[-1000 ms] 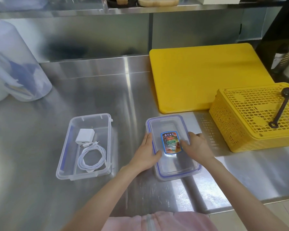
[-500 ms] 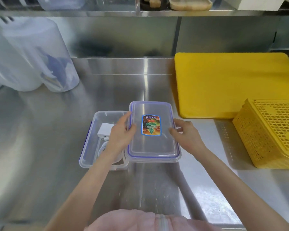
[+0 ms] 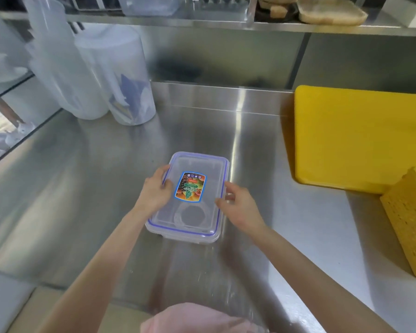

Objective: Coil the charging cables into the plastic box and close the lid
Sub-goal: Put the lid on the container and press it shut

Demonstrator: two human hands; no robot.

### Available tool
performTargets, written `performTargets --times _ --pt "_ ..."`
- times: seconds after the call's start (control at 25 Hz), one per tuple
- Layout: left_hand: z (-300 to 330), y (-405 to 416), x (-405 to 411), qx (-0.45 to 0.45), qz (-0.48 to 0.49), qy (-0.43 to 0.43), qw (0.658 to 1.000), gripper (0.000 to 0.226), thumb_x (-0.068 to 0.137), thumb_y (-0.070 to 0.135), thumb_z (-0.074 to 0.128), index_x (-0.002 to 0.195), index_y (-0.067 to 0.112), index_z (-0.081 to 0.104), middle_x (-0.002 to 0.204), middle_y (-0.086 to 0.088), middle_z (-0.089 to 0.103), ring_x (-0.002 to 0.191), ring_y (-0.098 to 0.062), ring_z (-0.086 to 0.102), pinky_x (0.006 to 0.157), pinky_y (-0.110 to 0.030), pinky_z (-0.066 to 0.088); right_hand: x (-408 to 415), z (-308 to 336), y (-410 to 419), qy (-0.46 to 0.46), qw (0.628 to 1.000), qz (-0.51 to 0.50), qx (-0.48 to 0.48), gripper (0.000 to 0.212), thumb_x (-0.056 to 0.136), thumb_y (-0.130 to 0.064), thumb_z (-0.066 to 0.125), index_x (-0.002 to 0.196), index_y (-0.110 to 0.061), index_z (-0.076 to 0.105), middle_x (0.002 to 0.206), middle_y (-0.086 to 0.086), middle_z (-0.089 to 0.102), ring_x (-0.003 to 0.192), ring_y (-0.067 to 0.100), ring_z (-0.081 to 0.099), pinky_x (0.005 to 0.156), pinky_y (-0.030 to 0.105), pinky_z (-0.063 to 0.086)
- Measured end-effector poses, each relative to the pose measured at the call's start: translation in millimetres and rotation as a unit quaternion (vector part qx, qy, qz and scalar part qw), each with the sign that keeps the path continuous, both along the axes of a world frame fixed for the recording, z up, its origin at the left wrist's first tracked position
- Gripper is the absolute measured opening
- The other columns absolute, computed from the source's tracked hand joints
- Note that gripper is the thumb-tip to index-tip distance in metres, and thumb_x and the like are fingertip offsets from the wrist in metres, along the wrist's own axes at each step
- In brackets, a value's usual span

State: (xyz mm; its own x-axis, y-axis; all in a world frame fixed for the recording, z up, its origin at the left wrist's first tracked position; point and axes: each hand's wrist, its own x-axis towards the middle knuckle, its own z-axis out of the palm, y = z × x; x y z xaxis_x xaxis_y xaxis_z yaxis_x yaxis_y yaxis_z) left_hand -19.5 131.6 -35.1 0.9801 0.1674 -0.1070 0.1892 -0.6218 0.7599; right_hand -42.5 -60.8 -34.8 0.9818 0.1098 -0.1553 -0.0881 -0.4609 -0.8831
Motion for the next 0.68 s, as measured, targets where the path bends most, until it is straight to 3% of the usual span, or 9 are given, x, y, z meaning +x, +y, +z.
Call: performTargets --times 0.12,0.2,0.36,0.44,0.56,0.68 --pt "-8.4 4.9 0.6 0.015 0.005 0.013 1.0 0.046 0.089 0.001 0.031 0.134 0.011 0.039 0.12 -0.017 0.06 0.117 -0.036 0.045 0.096 -0.036 0.037 -1.9 -8.2 11.3 -0.007 1.0 -0.002 -0.024 0.037 0.084 -0.014 0.055 0.121 -0.013 0.054 0.12 0.015 0.051 0.092 0.021 0.056 0.089 0.03 0.047" --pt "-11.3 3.2 0.2 0.026 -0.001 0.005 1.0 0.045 0.089 -0.001 0.03 0.132 0.008 0.041 0.115 -0.019 0.062 0.112 -0.04 0.046 0.1 -0.041 0.035 -2.5 -8.3 14.4 -0.008 1.0 -0.008 -0.022 0.036 0.085 -0.013 0.053 0.121 -0.015 0.053 0.116 0.011 0.046 0.091 0.018 0.052 0.087 0.022 0.043" --pt "-15.1 0.4 -0.3 0.028 -0.012 -0.013 0.999 0.043 0.09 -0.002 0.03 0.129 0.008 0.043 0.109 -0.016 0.062 0.106 -0.038 0.049 0.1 -0.042 0.034 1.0 -7.4 14.9 -0.027 0.999 -0.007 -0.022 0.033 0.082 -0.006 0.05 0.113 -0.015 0.056 0.084 -0.011 0.041 0.113 0.02 0.044 0.081 0.018 0.036" --pt "-16.0 -0.3 0.0 0.026 -0.01 -0.02 0.999 0.043 0.09 -0.002 0.03 0.13 0.008 0.043 0.102 -0.013 0.061 0.101 -0.036 0.049 0.1 -0.043 0.035 2.3 -8.9 16.1 -0.029 0.999 -0.008 -0.022 0.033 0.081 -0.005 0.05 0.112 -0.016 0.056 0.081 -0.018 0.035 0.115 0.02 0.042 0.078 0.013 0.033" --pt "-17.2 -2.7 0.4 0.02 -0.011 -0.04 0.999 0.043 0.09 -0.002 0.03 0.129 0.008 0.044 0.092 -0.009 0.058 0.09 -0.031 0.048 0.098 -0.045 0.036 4.9 -13.4 16.1 -0.028 0.999 -0.022 -0.017 0.032 0.081 -0.005 0.051 0.11 -0.016 0.057 0.08 -0.018 0.034 0.115 0.02 0.041 0.072 0.008 0.029" --pt "-19.0 -5.7 0.5 0.015 -0.011 -0.056 0.998 0.042 0.09 -0.002 0.031 0.129 0.006 0.045 0.092 -0.011 0.06 0.085 -0.028 0.048 0.098 -0.046 0.037 5.2 -17.9 14.1 0.002 0.999 -0.048 -0.01 0.037 0.08 -0.006 0.054 0.115 -0.016 0.054 0.083 -0.013 0.037 0.113 0.022 0.046 0.078 0.014 0.033"
